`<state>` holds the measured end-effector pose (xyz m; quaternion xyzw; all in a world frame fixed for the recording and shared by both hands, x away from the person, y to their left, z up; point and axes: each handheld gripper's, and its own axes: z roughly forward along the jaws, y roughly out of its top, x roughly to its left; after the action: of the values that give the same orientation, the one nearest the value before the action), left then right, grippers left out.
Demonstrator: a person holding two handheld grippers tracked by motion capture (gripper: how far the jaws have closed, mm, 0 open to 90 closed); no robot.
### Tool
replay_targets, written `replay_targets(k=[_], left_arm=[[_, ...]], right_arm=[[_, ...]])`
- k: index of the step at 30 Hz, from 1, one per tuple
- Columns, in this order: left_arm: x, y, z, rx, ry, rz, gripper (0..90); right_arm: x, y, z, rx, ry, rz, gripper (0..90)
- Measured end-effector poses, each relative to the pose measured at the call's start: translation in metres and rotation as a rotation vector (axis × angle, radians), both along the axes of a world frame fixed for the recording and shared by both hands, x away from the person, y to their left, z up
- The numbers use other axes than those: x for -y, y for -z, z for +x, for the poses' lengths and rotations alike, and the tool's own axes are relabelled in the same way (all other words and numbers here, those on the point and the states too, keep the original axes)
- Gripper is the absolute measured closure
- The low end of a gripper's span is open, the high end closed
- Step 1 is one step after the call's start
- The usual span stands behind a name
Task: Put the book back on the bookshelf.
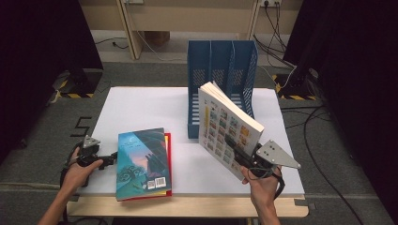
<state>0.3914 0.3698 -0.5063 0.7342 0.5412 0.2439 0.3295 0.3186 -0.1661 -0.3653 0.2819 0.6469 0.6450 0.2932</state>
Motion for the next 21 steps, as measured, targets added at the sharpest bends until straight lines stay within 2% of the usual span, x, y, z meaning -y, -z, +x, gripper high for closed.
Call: replay_targets(k=[7, 11, 17, 21], left_arm=[[0.0, 0.0, 0.0, -0.001, -0.001, -0.002, 11.9], [0.0, 0.0, 0.0, 0.0, -0.001, -0.004, 11.9], [0.0, 0.0, 0.0, -0.001, 0.0, -0.003, 11.9], [0.0, 0.0, 0.0, -0.001, 0.0, -0.002, 11.9]], right_arm=[[-0.002, -0.019, 0.004, 0.027, 0.007, 0.002, 74.1], [-0.005, -0.027, 0.009, 0.034, 0.009, 0.02, 74.1], [-0.01, -0.036, 0.021, 0.044, 0.017, 0.03, 74.1], [-0.015, -0.039, 0.032, 0.03, 0.028, 0.041, 74.1]])
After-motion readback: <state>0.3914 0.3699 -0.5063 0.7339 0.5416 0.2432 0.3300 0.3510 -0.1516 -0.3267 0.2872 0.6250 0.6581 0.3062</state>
